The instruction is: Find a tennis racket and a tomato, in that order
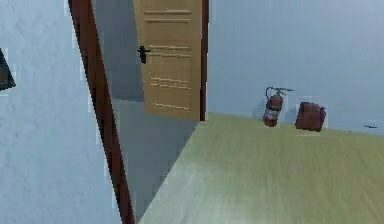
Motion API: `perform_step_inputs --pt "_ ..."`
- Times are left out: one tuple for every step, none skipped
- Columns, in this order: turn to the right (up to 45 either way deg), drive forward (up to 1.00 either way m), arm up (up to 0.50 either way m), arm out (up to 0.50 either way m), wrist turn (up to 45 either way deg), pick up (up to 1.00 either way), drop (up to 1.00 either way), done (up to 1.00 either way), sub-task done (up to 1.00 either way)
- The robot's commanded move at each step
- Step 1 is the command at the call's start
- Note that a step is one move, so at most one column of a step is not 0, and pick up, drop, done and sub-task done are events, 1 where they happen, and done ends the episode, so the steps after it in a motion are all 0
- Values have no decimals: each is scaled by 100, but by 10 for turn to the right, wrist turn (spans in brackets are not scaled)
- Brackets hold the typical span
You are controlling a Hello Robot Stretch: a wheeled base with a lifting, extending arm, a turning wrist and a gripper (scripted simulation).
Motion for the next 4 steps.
perform_step_inputs --pt "0 95 0 0 0 0 0 0 0" --pt "-90 0 0 0 0 0 0 0 0" --pt "0 35 0 0 0 0 0 0 0" --pt "-450 0 0 0 0 0 0 0 0"
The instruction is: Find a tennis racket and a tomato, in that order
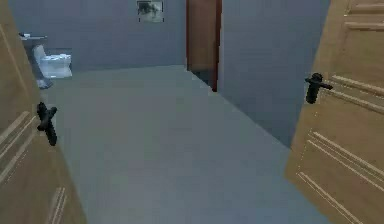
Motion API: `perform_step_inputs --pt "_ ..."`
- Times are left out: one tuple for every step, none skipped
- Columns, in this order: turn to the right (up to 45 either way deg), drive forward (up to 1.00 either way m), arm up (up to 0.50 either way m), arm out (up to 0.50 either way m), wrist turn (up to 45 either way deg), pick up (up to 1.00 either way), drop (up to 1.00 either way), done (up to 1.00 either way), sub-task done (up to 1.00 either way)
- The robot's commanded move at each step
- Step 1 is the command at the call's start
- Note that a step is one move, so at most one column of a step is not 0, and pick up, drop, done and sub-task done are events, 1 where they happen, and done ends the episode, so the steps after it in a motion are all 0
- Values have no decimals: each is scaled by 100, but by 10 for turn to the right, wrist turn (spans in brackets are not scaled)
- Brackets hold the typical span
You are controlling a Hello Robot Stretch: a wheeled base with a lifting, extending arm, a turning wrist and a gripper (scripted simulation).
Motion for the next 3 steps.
perform_step_inputs --pt "0 100 0 0 0 0 0 0 0" --pt "0 100 0 0 0 0 0 0 0" --pt "0 100 0 0 0 0 0 0 0"
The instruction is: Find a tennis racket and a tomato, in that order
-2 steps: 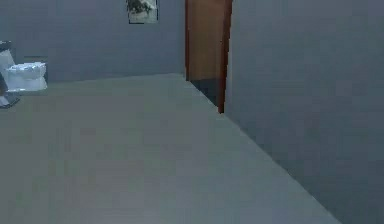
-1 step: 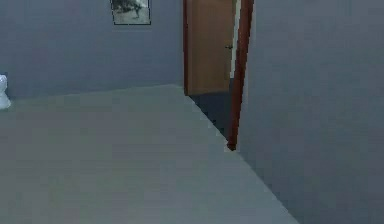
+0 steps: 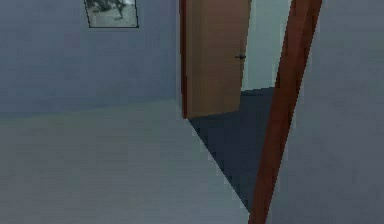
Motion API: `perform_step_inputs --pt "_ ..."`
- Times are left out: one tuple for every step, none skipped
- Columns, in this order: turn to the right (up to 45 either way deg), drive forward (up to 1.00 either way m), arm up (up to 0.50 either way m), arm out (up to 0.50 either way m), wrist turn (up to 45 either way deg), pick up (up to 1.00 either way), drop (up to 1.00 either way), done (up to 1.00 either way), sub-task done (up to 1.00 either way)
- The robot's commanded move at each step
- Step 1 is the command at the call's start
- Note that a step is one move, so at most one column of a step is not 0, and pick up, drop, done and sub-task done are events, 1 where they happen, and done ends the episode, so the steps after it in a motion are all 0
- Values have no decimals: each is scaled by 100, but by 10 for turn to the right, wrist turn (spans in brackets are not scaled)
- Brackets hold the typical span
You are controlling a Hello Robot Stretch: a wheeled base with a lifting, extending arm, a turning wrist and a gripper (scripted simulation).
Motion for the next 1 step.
perform_step_inputs --pt "-30 0 0 0 0 0 0 0 0"
